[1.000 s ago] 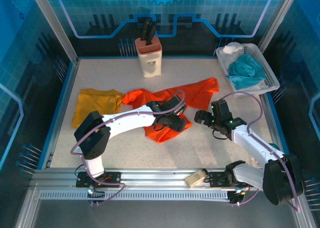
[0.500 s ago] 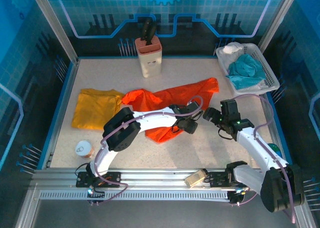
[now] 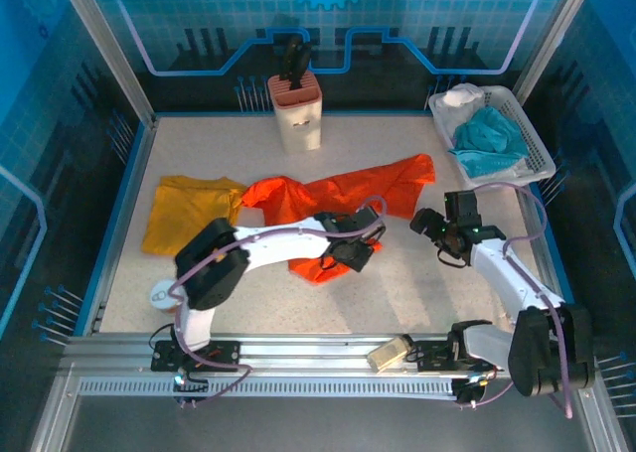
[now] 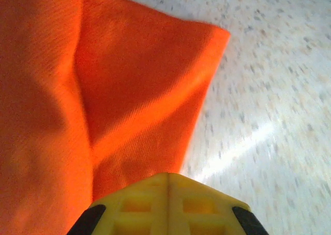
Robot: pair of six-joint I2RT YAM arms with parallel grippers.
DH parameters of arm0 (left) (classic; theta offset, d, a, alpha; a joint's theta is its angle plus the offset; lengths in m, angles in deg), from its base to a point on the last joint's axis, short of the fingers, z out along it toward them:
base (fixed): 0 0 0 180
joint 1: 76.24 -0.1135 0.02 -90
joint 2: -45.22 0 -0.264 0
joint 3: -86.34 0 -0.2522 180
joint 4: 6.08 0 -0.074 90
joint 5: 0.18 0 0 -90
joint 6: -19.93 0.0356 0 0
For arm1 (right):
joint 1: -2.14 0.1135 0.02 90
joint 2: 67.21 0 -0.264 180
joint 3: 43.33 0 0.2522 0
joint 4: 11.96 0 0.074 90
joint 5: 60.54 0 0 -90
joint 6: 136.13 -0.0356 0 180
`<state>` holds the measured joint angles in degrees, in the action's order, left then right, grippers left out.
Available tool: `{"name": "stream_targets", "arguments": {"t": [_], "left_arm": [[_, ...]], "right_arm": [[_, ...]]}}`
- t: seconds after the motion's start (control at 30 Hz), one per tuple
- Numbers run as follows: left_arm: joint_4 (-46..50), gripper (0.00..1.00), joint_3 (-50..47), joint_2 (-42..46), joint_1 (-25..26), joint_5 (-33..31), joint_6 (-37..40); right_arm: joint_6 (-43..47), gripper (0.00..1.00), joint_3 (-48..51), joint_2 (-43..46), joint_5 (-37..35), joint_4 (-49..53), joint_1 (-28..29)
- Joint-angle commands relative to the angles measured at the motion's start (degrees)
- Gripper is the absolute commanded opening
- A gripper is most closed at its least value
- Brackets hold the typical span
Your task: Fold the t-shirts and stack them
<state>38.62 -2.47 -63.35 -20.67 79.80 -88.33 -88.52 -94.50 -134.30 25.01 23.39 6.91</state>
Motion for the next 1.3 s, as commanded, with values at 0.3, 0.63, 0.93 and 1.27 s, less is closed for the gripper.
{"name": "stream_targets", "arguments": {"t": [0.3, 0.63, 0.93, 1.27], "left_arm": [[-1.18, 0.63, 0.60, 4.05, 0.37, 4.40, -2.14], [3.38, 0.71, 20.65, -16.02, 0.16, 1.54, -1.27], [5.07, 0.59, 22.02, -20.95, -0.02, -2.93, -2.74], [3.34, 0.03, 18.96, -18.19, -0.16, -4.47, -1.04]], "right_arm": [[1.98, 0.90, -2.74, -4.16, 5.90, -3.80, -2.58], [4.51, 0.97, -1.69, 0.50, 7.69, -1.02, -3.34], [4.69, 0.96, 0.08, 0.83, 8.82, -1.69, -3.92], [4.77, 0.95, -0.52, 0.12, 9.29, -2.16, -4.44]]}}
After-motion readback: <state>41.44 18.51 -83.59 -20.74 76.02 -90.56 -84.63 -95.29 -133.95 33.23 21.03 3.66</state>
